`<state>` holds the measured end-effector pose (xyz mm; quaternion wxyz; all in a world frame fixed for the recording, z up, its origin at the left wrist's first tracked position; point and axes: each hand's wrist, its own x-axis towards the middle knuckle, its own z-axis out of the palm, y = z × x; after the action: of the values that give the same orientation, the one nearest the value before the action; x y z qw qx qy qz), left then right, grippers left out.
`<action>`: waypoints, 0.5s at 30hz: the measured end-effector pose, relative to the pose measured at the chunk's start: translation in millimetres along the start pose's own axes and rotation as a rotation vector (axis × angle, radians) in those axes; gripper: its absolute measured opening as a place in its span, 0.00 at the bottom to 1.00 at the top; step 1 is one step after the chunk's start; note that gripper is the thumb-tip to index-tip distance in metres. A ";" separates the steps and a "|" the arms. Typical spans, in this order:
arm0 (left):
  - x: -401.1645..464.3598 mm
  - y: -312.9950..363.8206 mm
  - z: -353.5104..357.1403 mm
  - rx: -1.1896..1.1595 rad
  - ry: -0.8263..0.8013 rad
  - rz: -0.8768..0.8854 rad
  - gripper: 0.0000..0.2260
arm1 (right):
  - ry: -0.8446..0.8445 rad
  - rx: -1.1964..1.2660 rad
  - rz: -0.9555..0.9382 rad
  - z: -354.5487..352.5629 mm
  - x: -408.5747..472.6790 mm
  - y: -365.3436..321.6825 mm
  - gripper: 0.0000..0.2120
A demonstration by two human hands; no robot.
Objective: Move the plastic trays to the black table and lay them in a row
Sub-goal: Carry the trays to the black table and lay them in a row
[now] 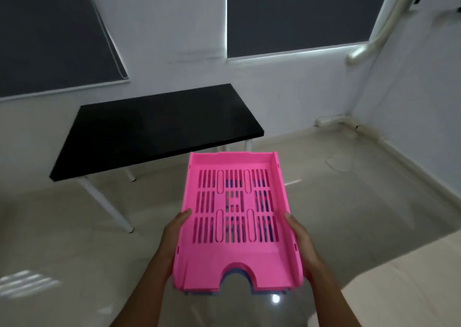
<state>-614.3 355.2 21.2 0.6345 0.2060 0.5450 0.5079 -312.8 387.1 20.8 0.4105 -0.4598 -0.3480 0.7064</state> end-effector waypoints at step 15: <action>172.8 145.7 -82.2 -0.160 0.074 0.075 0.23 | -0.205 -0.178 -0.005 130.4 268.8 -65.0 0.33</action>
<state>-768.5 539.6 30.2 0.6088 0.1558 0.5176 0.5807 -482.5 641.4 23.2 0.3323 -0.4189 -0.4506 0.7149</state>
